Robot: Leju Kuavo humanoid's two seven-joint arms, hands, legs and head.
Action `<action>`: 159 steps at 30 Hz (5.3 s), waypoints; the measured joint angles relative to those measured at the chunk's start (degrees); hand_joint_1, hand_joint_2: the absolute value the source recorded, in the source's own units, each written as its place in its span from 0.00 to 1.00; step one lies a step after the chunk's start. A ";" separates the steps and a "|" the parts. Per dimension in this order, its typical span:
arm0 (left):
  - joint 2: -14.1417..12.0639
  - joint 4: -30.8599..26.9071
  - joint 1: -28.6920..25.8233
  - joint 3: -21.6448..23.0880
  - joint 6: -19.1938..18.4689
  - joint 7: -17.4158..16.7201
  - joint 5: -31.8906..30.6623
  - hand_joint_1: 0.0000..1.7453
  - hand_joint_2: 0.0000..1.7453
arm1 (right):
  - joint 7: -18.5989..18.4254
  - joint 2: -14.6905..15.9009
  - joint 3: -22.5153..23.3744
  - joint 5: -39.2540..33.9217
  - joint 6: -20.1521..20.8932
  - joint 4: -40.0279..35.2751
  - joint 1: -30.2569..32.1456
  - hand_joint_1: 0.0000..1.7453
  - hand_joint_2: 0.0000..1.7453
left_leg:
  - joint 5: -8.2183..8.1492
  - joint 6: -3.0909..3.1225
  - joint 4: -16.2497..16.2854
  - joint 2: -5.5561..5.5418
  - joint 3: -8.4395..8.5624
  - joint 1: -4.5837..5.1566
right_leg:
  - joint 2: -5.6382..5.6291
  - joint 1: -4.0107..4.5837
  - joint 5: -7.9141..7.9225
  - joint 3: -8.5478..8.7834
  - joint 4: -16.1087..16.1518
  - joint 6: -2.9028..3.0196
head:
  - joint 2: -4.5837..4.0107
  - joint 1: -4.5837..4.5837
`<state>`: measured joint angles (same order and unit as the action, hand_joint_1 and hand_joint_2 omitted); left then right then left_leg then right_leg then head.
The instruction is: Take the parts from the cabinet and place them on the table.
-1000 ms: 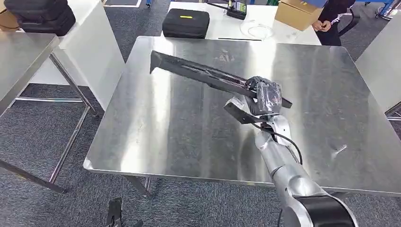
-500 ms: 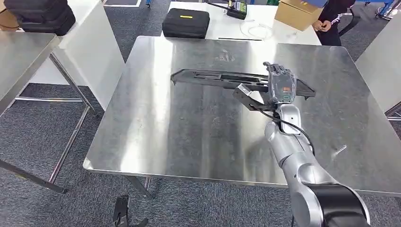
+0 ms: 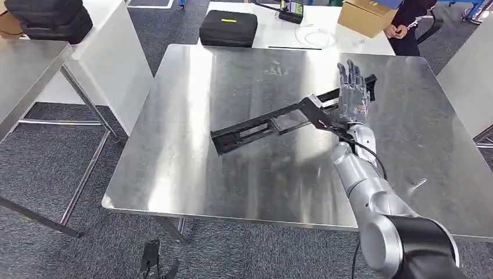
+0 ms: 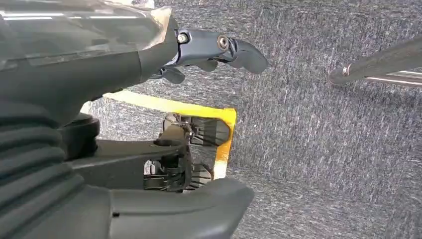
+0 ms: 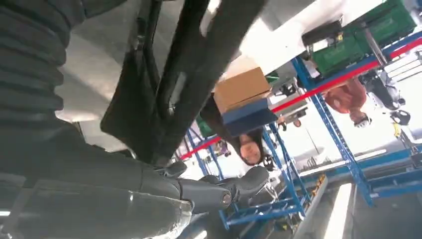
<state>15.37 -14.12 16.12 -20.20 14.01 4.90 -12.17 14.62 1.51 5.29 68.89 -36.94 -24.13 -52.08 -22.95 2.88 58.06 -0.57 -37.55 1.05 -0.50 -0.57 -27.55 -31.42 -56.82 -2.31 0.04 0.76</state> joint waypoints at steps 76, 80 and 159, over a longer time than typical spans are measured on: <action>1.86 0.02 -1.32 10.69 2.93 0.76 4.02 0.00 0.00 | 23.98 18.05 -22.14 -74.07 51.82 -91.80 55.60 0.00 0.00 | -0.34 0.24 0.01 -0.57 0.15 0.06 | 0.47 -0.10 -0.49 0.31 0.08 -0.59 | 0.00 0.00; 1.86 0.02 -1.33 10.73 2.93 0.83 4.09 0.00 0.00 | 23.98 17.59 -21.92 -74.05 51.87 -92.70 56.25 0.00 0.00 | -0.35 0.24 0.01 -0.57 0.16 0.06 | 0.47 -0.11 -0.49 0.31 0.08 -0.59 | 0.00 0.00; -0.74 -0.35 -2.40 10.62 3.63 2.29 11.67 0.00 0.00 | 17.99 2.67 -28.90 -65.75 48.11 -85.79 44.39 0.00 0.00 | -0.73 1.37 -0.30 0.23 1.44 -0.33 | 0.74 -0.61 -3.63 -0.90 -7.59 -2.03 | 0.02 -0.44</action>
<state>14.62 -14.47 13.72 -9.57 17.64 7.19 -0.50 32.61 4.17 -23.61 3.15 11.17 -109.92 -7.68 -23.68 4.25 57.76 -0.34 -36.11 0.72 0.24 -1.18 -31.18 -32.31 -64.41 -4.34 0.06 0.33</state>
